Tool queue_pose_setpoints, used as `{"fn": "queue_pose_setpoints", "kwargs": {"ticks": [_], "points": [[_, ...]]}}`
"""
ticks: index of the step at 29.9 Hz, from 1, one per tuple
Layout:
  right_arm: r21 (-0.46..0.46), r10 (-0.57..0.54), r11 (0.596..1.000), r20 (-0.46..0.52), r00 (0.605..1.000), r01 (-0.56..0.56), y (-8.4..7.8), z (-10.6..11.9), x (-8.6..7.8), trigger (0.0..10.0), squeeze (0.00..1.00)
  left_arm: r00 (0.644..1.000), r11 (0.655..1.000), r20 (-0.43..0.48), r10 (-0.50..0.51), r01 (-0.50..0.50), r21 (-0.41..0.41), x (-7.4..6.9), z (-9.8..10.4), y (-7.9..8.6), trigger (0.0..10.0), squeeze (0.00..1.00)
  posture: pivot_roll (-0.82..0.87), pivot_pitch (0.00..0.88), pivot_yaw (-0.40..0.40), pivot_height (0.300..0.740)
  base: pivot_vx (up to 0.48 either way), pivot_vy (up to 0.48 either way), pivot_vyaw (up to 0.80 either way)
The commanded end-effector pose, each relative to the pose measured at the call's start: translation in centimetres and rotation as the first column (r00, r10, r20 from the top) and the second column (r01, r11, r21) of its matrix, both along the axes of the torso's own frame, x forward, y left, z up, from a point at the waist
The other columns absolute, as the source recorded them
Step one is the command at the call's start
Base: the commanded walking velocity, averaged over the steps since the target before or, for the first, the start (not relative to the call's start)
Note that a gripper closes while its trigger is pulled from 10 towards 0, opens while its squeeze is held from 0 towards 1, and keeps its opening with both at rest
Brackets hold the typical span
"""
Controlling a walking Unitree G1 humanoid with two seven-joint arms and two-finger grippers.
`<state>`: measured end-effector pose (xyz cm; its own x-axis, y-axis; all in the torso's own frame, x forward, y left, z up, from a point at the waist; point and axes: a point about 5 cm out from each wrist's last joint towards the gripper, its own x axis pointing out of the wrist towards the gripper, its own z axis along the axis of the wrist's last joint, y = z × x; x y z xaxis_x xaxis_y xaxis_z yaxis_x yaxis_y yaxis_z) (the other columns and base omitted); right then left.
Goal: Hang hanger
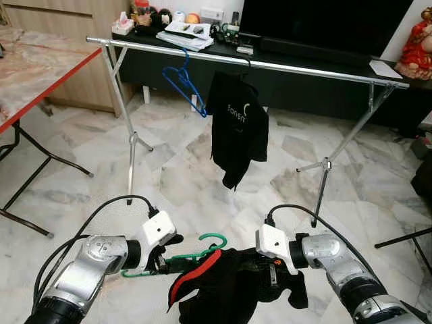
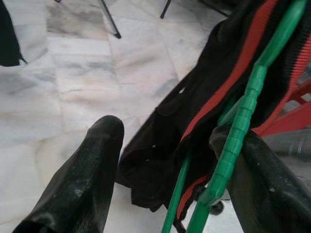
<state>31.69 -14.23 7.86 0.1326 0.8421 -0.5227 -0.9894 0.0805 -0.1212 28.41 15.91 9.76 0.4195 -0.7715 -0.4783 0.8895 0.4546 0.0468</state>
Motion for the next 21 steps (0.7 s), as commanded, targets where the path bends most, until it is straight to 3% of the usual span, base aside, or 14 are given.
{"fn": "queue_pose_setpoints", "kwargs": {"ticks": [1, 9, 21], "points": [[0.008, 0.009, 1.000, 0.027, 1.000, -0.010, 0.4, 0.6, 0.4, 10.0, 0.00, 0.993, 0.992, 0.008, -0.115, 0.115, -0.055, -0.6, 0.9, -1.9, 10.0, 0.00, 0.05, 0.085, -0.115, 0.740, 0.000, 0.000, 0.00], [-0.006, -0.015, 1.000, 0.045, 0.999, 0.016, 0.5, 0.5, 0.6, 10.0, 0.00, 0.980, 0.979, -0.038, -0.196, 0.193, -0.068, -1.6, 1.0, -2.7, 10.0, 0.00, 0.05, 0.085, -0.117, 0.740, 0.000, 0.000, 0.00], [-0.011, -0.026, 1.000, 0.052, 0.998, 0.027, 0.4, 0.5, 0.7, 10.0, 0.00, 0.985, 0.987, -0.060, -0.159, 0.159, -0.011, -1.7, 0.2, -2.2, 10.0, 0.00, 0.05, 0.085, -0.117, 0.740, 0.000, 0.000, 0.00]]}}
